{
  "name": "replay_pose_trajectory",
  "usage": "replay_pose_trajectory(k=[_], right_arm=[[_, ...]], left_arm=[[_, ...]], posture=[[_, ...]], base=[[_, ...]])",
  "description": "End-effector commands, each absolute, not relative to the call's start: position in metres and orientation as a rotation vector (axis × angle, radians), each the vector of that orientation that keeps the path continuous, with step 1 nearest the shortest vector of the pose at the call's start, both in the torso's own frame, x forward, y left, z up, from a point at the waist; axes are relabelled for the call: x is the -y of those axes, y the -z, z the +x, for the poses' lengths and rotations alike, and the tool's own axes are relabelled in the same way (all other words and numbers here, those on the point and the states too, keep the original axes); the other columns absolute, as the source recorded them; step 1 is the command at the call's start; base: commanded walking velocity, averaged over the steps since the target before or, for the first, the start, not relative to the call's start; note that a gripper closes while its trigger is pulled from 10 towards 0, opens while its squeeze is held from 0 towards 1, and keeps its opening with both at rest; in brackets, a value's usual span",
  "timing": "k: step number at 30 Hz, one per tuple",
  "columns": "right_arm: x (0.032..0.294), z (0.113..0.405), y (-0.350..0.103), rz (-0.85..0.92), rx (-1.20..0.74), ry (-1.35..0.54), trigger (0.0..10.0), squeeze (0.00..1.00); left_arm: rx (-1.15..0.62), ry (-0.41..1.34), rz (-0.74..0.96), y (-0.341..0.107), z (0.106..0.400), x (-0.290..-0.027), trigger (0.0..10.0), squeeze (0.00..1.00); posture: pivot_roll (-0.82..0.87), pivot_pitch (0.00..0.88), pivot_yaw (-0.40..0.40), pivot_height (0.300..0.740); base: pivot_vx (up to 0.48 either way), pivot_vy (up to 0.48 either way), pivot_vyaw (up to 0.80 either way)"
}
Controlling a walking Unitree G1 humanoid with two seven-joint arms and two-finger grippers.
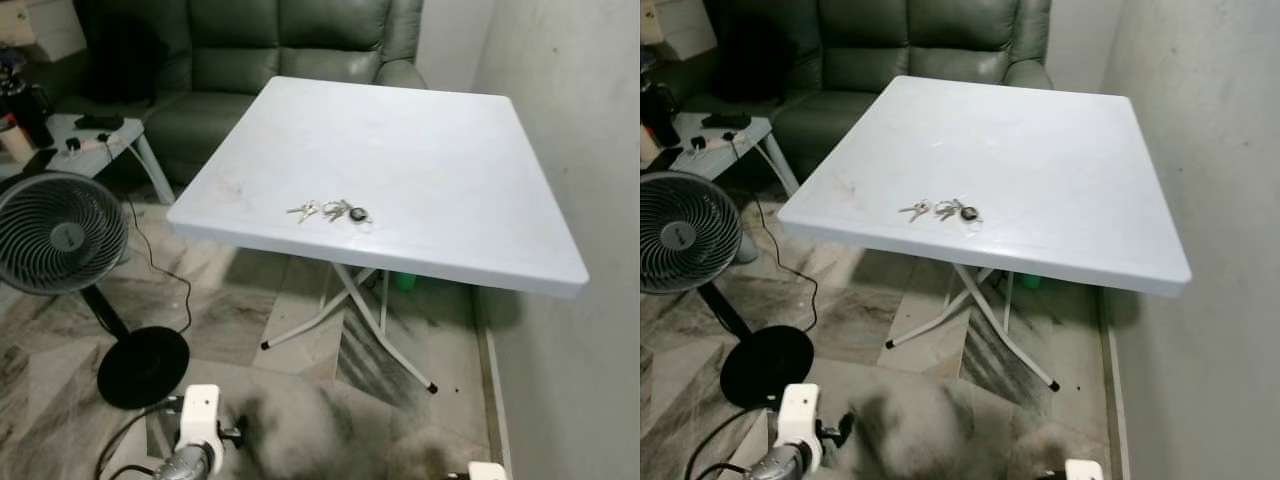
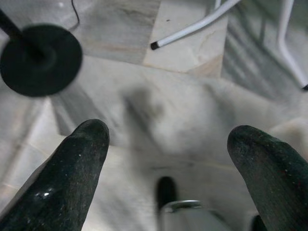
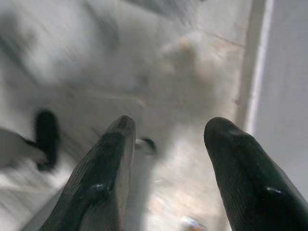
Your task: Hang keys on a hook
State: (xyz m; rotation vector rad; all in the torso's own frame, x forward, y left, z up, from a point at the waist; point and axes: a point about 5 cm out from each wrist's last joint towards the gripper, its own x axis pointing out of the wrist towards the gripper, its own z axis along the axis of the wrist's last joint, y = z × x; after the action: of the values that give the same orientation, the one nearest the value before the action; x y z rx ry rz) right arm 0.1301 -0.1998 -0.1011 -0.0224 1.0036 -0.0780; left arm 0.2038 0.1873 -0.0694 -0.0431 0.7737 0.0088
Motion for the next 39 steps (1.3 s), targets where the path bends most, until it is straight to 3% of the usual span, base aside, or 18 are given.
replay_pose_trajectory(k=[1, 35, 39], right_arm=[[0.2084, 0.1206, 0.1030, -0.031, -1.034, 0.098, 10.0, 0.00], [0.2087, 0.1202, 0.1031, -0.022, -1.036, 0.100, 10.0, 0.00], [0.2081, 0.1208, 0.1030, -0.020, -1.034, 0.100, 10.0, 0.00]], left_arm=[[-0.754, 0.007, -0.061, 0.0670, 0.2090, -0.1807, 10.0, 0.00], [-0.747, 0.002, -0.064, 0.0656, 0.2114, -0.1811, 10.0, 0.00], [-0.745, 0.001, -0.061, 0.0652, 0.2122, -0.1814, 10.0, 0.00]], posture=[[-0.03, 0.000, 0.016, 0.732], [-0.03, 0.000, 0.014, 0.732], [-0.03, 0.000, 0.014, 0.732]], base=[[0.000, 0.446, 0.00], [0.000, 0.446, 0.00], [0.000, 0.064, 0.00]])
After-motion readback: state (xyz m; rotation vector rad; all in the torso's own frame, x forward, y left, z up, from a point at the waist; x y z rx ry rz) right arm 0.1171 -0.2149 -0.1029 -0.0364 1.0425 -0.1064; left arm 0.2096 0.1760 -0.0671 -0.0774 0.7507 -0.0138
